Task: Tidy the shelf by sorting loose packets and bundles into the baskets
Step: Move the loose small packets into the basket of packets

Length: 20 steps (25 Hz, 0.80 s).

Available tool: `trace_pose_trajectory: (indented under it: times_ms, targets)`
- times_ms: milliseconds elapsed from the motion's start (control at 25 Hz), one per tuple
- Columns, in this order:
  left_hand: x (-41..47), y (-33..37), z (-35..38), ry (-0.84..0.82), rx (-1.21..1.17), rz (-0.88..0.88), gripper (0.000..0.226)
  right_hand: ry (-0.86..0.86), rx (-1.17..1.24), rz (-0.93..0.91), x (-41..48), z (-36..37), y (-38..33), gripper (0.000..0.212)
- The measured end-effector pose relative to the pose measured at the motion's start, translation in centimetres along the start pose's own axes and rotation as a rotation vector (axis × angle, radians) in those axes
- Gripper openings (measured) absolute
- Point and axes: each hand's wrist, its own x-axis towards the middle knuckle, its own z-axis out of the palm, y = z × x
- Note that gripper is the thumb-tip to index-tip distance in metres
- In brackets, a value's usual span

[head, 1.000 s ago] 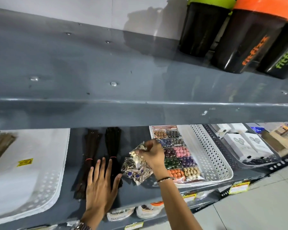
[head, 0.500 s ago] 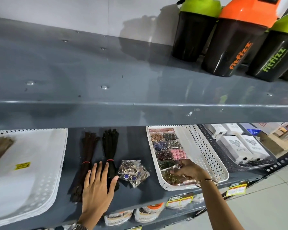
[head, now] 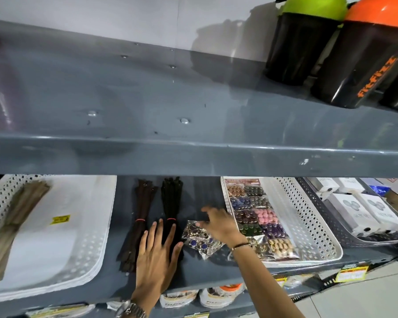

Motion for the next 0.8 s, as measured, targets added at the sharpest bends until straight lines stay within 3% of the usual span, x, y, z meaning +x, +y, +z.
trace_pose_trajectory:
  times_ms: [160, 320, 520, 640, 800]
  targets:
    - [0.1, 0.3, -0.1, 0.004, -0.002, -0.009, 0.061, 0.019, 0.106, 0.036, 1.3, 0.4, -0.1, 0.043]
    - [0.2, 0.3, 0.3, 0.023, 0.011, -0.002, 0.063, 0.039, 0.524, -0.054, -0.7, -2.5, 0.6, 0.032]
    - [0.2, 0.2, 0.5, 0.075, 0.007, 0.016, 0.066, 0.223, 0.823, 0.039, -5.8, -10.2, 11.1, 0.026]
    - [0.3, 0.4, 0.6, 0.096, 0.0, 0.003, 0.067, 0.07, 0.704, 0.235, -7.4, -10.4, 18.0, 0.021]
    - [0.3, 0.3, 0.6, 0.099, 0.03, 0.015, 0.064, -0.089, 0.544, 0.29, -6.3, -7.1, 20.3, 0.023]
